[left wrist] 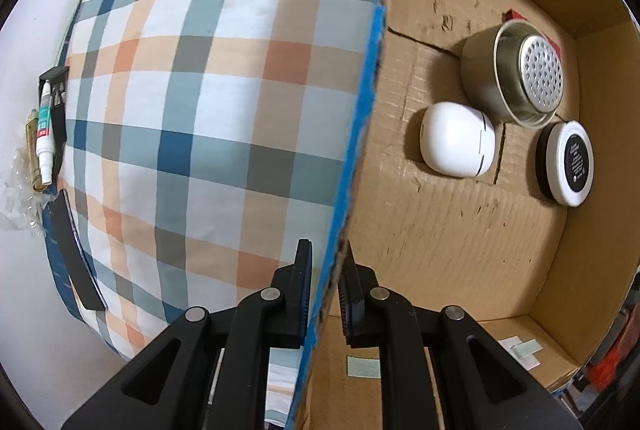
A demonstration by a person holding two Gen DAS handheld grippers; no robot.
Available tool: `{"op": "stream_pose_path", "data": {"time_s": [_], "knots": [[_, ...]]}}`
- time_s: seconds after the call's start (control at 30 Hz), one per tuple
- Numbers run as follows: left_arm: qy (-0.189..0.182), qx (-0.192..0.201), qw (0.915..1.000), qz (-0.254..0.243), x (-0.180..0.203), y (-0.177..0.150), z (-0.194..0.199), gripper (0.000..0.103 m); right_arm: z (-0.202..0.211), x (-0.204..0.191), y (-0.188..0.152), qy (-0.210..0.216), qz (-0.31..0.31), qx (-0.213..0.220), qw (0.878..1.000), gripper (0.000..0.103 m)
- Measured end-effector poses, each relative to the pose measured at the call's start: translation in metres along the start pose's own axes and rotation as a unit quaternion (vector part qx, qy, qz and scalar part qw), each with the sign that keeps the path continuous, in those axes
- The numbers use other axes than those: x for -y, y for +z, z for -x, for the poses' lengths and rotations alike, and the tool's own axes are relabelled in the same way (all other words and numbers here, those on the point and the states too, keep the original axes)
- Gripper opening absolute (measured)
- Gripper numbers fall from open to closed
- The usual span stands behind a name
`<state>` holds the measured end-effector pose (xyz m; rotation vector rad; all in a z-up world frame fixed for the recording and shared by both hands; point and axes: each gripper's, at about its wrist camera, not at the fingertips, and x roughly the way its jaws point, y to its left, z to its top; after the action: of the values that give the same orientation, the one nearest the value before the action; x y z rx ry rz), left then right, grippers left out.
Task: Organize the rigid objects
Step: 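Carry the white container into the box and set it beside the earbud case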
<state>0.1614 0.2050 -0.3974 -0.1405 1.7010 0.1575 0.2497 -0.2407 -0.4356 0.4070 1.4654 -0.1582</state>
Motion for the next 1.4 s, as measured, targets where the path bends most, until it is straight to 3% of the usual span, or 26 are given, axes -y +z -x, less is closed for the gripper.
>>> {"op": "stream_pose_path", "data": {"time_s": [0.1, 0.23, 0.27, 0.37, 0.47, 0.63, 0.7, 0.83, 0.97, 1.2, 1.4], "knots": [[0.003, 0.000, 0.9999, -0.013, 0.004, 0.000, -0.003, 0.010, -0.002, -0.007, -0.039, -0.003, 0.022, -0.029, 0.999, 0.068], [0.000, -0.003, 0.9998, -0.021, 0.006, 0.000, -0.007, 0.010, -0.014, -0.004, -0.064, -0.012, 0.028, -0.059, 0.998, 0.069], [0.000, -0.003, 0.9997, -0.022, 0.006, 0.000, -0.008, 0.010, -0.017, -0.002, -0.065, -0.010, 0.027, -0.067, 0.997, 0.069], [0.002, -0.004, 0.9996, -0.029, 0.012, 0.001, -0.010, 0.010, -0.017, 0.006, -0.067, -0.005, 0.011, -0.073, 0.997, 0.083], [0.001, -0.005, 0.9995, -0.032, 0.017, 0.000, -0.011, 0.010, -0.015, 0.005, -0.062, -0.011, 0.012, -0.076, 0.997, 0.085], [0.000, -0.007, 0.9993, -0.036, 0.018, 0.001, -0.013, 0.010, -0.029, -0.006, -0.060, -0.010, 0.011, -0.097, 0.995, 0.085], [0.002, -0.008, 0.9992, -0.039, 0.020, 0.000, -0.014, 0.010, -0.037, -0.003, -0.050, -0.021, 0.013, -0.092, 0.995, 0.072], [0.000, -0.009, 0.9990, -0.043, 0.023, 0.000, -0.016, 0.010, -0.036, -0.002, -0.046, -0.027, 0.011, -0.080, 0.996, 0.071], [-0.014, -0.012, 0.9991, -0.039, 0.021, 0.001, -0.016, 0.009, -0.009, -0.014, -0.048, -0.017, 0.014, -0.065, 0.998, 0.071], [-0.028, -0.018, 0.9989, -0.032, 0.016, 0.005, -0.019, 0.009, 0.072, -0.043, -0.055, 0.050, 0.033, -0.005, 0.998, 0.071], [-0.032, -0.017, 0.9989, -0.030, 0.010, 0.006, -0.019, 0.009, 0.119, -0.100, -0.087, 0.100, 0.088, 0.017, 0.991, 0.071]]}}
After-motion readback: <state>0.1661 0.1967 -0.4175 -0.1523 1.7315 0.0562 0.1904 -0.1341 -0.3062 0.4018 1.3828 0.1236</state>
